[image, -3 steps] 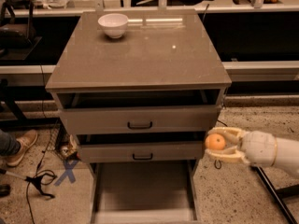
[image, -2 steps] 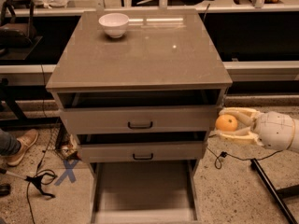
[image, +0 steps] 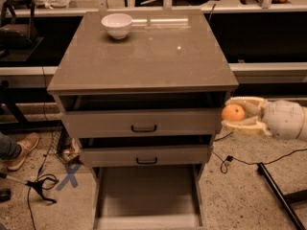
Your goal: Pick orange from bottom drawer and place on counter
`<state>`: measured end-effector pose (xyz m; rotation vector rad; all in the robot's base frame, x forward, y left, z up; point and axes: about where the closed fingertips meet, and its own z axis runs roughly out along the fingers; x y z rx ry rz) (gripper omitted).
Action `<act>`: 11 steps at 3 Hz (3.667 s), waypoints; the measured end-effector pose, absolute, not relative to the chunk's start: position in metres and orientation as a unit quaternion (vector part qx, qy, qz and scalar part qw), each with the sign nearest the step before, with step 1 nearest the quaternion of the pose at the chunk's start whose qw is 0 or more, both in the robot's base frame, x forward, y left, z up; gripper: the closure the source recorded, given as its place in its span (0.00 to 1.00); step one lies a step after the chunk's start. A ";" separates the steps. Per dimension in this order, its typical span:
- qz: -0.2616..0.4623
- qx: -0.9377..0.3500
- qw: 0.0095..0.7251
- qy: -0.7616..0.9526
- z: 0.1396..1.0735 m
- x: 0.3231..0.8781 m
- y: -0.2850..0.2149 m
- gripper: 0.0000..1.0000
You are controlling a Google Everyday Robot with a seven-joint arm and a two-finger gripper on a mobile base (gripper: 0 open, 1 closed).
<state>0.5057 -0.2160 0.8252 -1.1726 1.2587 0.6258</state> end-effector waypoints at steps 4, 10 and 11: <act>0.288 -0.473 0.545 0.630 0.914 0.643 -0.140 1.00; 0.259 -0.385 0.534 0.707 0.876 0.785 -0.059 1.00; 0.259 -0.374 0.522 0.721 0.862 0.804 -0.047 1.00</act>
Offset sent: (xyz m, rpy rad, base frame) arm 0.1134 0.0305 0.0885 -0.0631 0.2177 -0.1408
